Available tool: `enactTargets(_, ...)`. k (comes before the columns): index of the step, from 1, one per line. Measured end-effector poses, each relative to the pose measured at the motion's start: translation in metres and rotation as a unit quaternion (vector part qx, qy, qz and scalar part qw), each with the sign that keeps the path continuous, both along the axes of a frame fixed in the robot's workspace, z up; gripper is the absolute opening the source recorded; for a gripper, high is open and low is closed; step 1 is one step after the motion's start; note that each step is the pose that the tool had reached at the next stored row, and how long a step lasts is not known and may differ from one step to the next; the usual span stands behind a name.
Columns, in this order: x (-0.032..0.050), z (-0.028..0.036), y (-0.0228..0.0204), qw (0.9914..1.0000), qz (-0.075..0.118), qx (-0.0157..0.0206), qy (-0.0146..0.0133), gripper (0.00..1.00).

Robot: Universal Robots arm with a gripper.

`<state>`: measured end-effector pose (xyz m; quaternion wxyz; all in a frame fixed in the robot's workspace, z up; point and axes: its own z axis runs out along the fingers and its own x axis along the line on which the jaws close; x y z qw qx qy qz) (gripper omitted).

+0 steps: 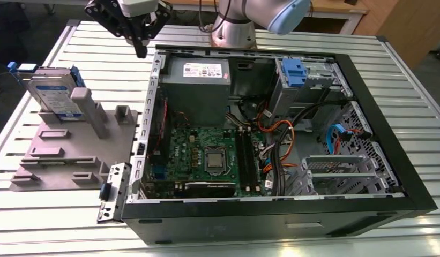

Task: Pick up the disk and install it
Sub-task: 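Reach for the disk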

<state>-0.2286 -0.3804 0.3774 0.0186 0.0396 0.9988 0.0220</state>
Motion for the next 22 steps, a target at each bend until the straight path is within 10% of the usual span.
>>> enactTargets(22,-0.0253,-0.0012,0.0003,1.0,0.0,0.0001,0.0,0.11)
